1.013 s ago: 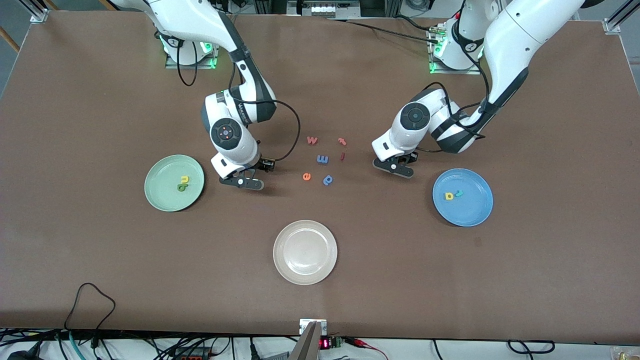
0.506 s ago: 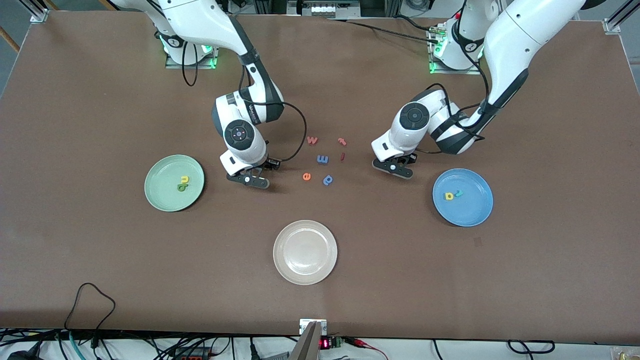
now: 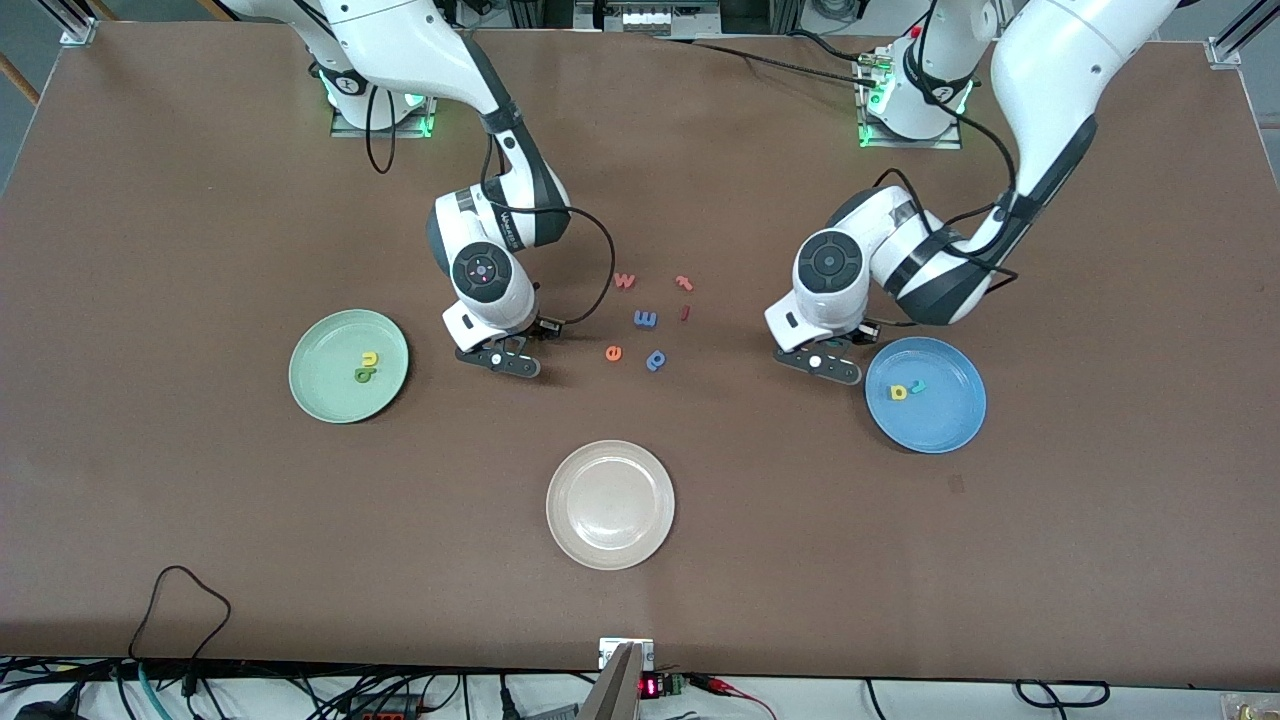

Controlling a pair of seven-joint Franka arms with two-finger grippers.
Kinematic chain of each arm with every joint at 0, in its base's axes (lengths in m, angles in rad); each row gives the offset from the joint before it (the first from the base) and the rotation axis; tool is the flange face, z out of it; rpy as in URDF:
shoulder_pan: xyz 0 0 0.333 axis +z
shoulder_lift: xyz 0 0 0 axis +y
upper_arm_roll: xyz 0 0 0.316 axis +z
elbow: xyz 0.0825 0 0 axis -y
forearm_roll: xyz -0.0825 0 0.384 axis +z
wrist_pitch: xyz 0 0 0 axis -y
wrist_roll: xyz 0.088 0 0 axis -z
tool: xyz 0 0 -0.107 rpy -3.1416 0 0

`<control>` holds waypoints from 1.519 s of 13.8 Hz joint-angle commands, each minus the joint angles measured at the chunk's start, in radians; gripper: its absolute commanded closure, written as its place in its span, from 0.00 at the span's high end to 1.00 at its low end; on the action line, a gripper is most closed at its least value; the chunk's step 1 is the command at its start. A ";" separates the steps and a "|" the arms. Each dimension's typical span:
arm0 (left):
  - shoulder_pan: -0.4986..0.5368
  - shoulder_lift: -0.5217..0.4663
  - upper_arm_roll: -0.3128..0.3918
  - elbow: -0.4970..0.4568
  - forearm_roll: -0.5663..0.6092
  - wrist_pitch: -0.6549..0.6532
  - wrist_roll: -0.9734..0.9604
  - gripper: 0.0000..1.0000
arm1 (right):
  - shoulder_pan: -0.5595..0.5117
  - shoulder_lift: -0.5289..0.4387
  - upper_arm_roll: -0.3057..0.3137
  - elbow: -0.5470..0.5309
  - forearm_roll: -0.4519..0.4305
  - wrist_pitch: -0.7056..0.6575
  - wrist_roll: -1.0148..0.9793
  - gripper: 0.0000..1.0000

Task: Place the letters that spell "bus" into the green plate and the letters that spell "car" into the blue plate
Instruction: 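Grasp the yellow s with the right gripper, the cyan c with the left, then place the yellow s and cyan c on the green and blue plates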

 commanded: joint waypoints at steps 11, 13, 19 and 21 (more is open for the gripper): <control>0.271 0.058 -0.050 0.040 0.018 -0.025 0.324 1.00 | 0.009 -0.016 -0.024 0.020 0.041 0.020 -0.011 0.09; 0.283 0.052 -0.103 0.093 0.011 -0.121 0.322 1.00 | 0.007 -0.068 -0.117 0.033 0.012 -0.068 -0.053 0.09; 0.282 0.051 -0.209 0.424 -0.142 -0.439 0.315 1.00 | -0.090 -0.081 -0.359 0.014 -0.034 -0.194 -0.581 0.10; 0.280 0.050 -0.212 0.521 -0.157 -0.511 0.315 1.00 | -0.172 -0.069 -0.359 0.009 -0.034 -0.193 -0.679 0.12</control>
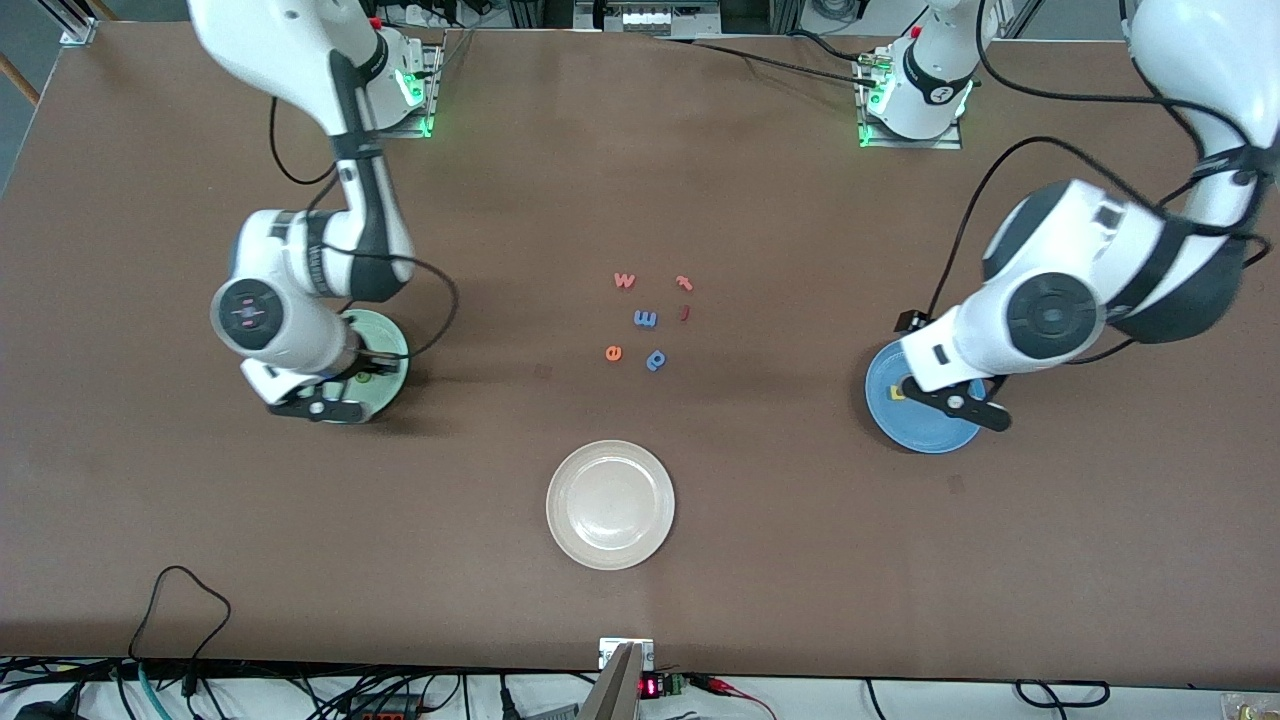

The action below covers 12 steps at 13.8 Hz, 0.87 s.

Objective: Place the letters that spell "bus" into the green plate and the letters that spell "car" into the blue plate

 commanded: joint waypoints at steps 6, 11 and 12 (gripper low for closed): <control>-0.018 -0.037 -0.007 0.327 -0.037 -0.267 0.017 1.00 | -0.109 0.069 0.018 -0.054 0.005 0.053 -0.149 0.29; -0.367 -0.229 0.607 0.302 -0.391 -0.259 0.019 1.00 | -0.103 0.003 0.011 -0.023 0.106 -0.017 -0.138 1.00; -0.421 -0.273 0.716 0.255 -0.466 -0.230 0.019 1.00 | -0.104 -0.032 0.005 0.013 0.110 -0.066 -0.136 1.00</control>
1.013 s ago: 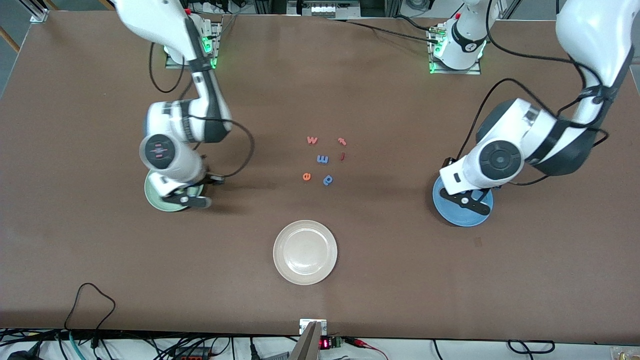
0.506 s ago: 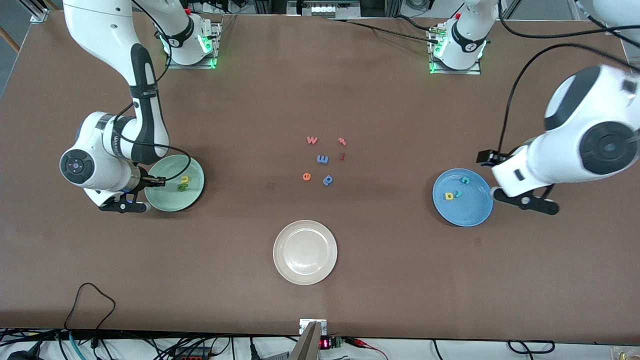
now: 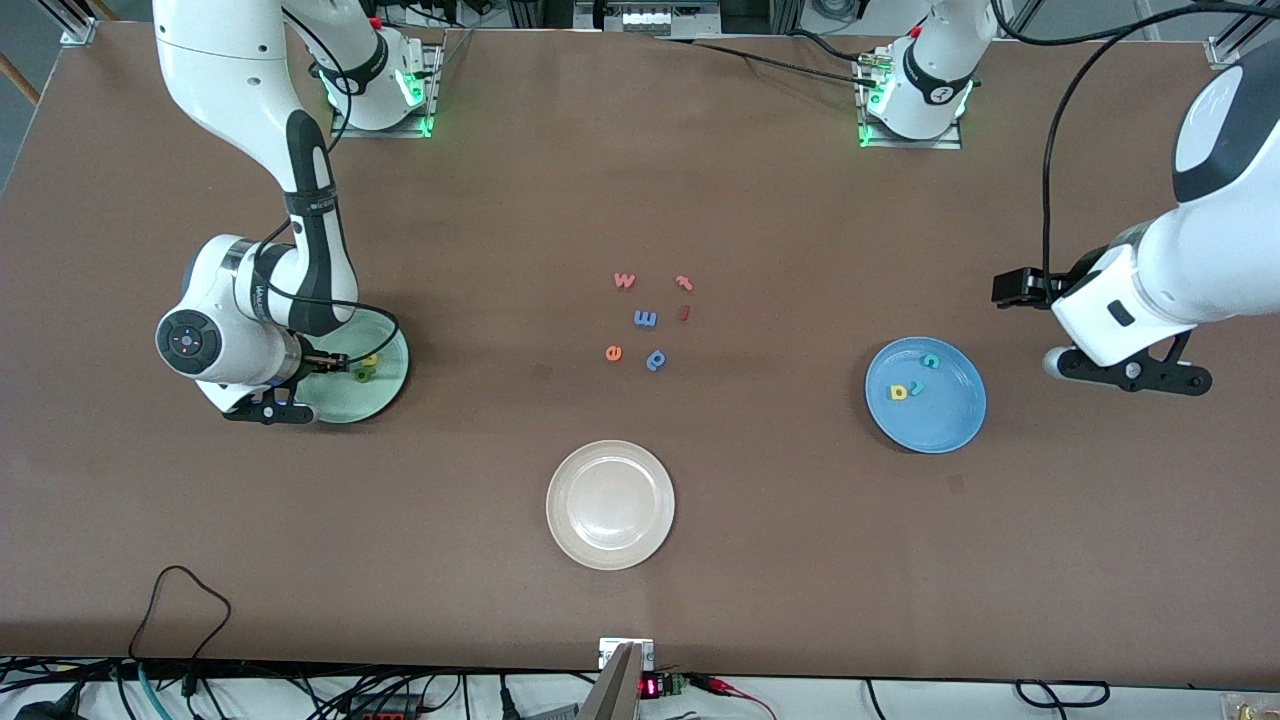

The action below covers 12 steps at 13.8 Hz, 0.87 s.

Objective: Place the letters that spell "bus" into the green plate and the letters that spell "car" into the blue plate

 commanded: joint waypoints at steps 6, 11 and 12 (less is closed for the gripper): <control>-0.282 -0.426 0.475 -0.518 -0.166 0.456 0.030 1.00 | 0.013 -0.164 -0.122 0.425 0.019 -0.523 0.074 1.00; -0.259 -0.454 0.478 -0.557 -0.163 0.406 0.185 1.00 | -0.060 -0.211 -0.140 0.591 0.019 -0.688 0.063 1.00; -0.256 -0.455 0.478 -0.557 -0.163 0.397 0.172 1.00 | -0.134 -0.240 -0.035 0.609 -0.020 -0.692 0.064 1.00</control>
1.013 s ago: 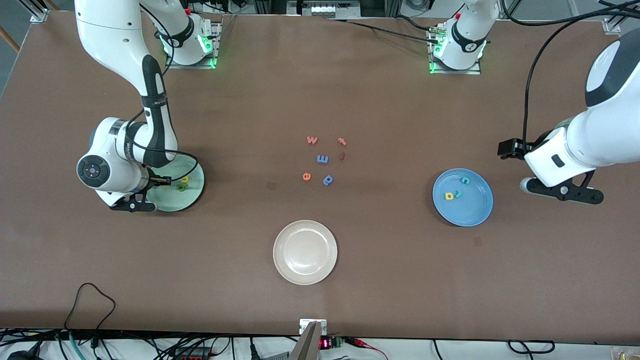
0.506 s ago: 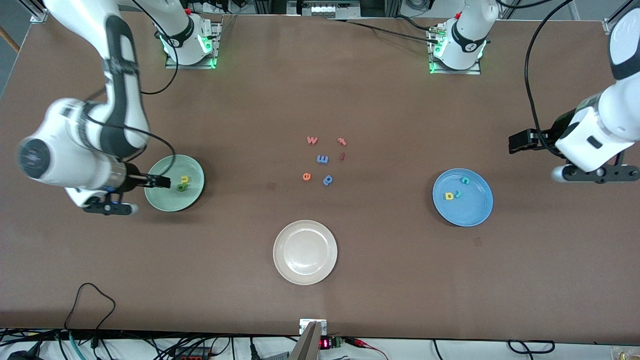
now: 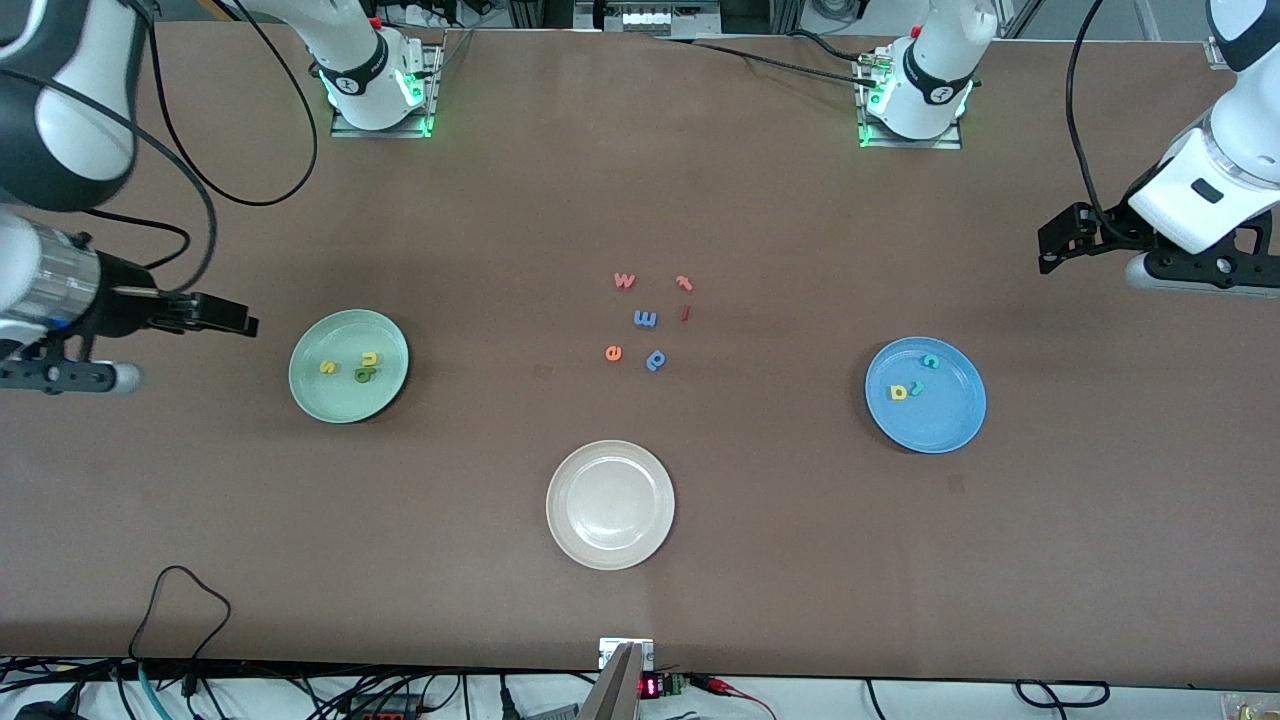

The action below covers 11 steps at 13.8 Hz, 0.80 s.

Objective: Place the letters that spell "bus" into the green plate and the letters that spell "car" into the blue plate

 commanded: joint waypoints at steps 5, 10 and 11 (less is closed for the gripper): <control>0.004 -0.022 0.001 -0.015 -0.013 -0.028 0.035 1.00 | -0.611 -0.172 0.745 0.060 -0.440 0.004 0.000 1.00; -0.001 -0.022 -0.006 -0.002 -0.011 -0.043 0.022 1.00 | -0.689 -0.281 0.755 -0.126 -0.405 0.047 0.023 1.00; 0.001 -0.022 -0.006 -0.002 -0.011 -0.043 0.022 1.00 | -0.687 -0.284 0.755 -0.143 -0.408 0.080 0.023 1.00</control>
